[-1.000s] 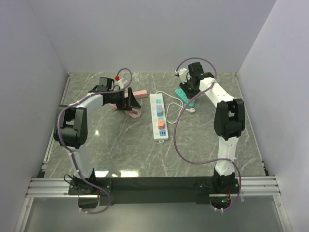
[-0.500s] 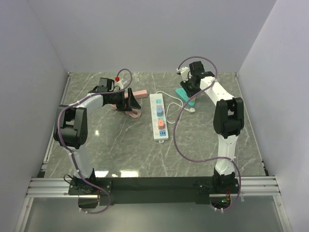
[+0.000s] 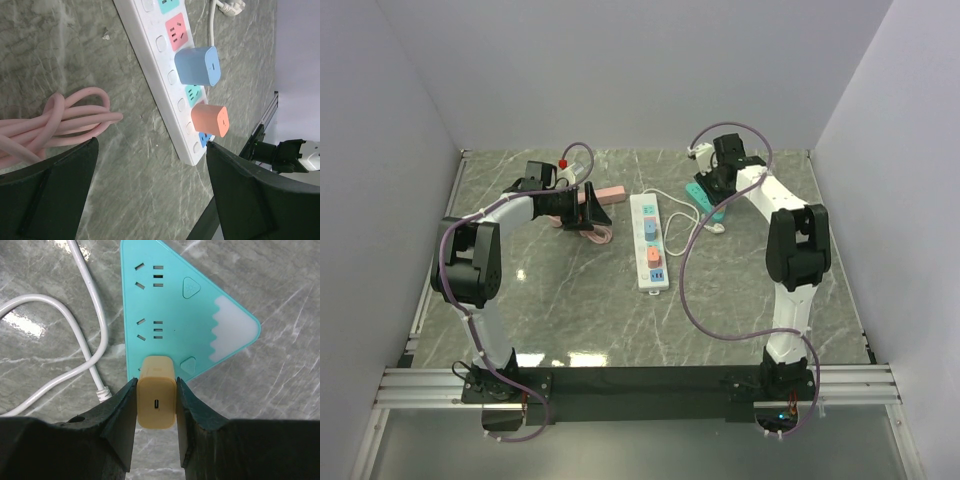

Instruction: Insert the plug

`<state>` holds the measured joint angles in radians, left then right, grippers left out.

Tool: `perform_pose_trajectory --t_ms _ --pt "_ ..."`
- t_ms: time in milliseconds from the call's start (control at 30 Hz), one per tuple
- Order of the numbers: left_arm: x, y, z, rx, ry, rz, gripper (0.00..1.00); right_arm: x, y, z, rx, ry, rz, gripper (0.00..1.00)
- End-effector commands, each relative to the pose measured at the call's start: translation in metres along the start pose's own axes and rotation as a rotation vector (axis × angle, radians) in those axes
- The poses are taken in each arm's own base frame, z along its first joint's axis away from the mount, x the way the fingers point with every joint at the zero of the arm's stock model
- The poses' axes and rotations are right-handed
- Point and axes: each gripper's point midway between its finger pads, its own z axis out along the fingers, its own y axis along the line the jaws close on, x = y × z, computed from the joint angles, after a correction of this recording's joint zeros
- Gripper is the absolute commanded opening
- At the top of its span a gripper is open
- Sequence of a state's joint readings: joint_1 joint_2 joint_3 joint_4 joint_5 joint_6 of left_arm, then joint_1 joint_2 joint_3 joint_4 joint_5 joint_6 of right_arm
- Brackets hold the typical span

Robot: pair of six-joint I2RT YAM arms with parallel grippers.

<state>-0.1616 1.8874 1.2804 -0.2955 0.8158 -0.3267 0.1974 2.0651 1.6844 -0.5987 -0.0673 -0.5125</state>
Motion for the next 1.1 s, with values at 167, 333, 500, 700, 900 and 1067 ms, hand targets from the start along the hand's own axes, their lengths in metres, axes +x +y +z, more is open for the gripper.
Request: perform_pose_trajectory --t_ms 167,333,500,700,900,1067 --pt "-0.013 -0.024 -0.010 0.048 -0.037 0.066 0.95 0.048 0.010 0.010 -0.045 0.137 0.062 0.00" --pt "-0.012 -0.025 -0.011 0.043 -0.038 0.061 0.95 0.061 0.019 0.015 -0.076 0.162 0.078 0.00" --pt "-0.014 -0.026 -0.014 0.037 -0.048 0.058 0.95 0.072 0.026 0.021 -0.108 0.191 0.094 0.00" --pt "-0.020 -0.030 -0.015 0.034 -0.062 0.061 0.95 0.079 0.032 0.022 -0.132 0.191 0.112 0.00" --pt "-0.025 -0.033 -0.019 0.025 -0.074 0.066 0.95 0.092 0.038 0.018 -0.153 0.242 0.120 0.00" --pt "-0.025 -0.034 -0.019 0.030 -0.074 0.065 0.95 0.099 0.047 0.013 -0.172 0.255 0.153 0.00"
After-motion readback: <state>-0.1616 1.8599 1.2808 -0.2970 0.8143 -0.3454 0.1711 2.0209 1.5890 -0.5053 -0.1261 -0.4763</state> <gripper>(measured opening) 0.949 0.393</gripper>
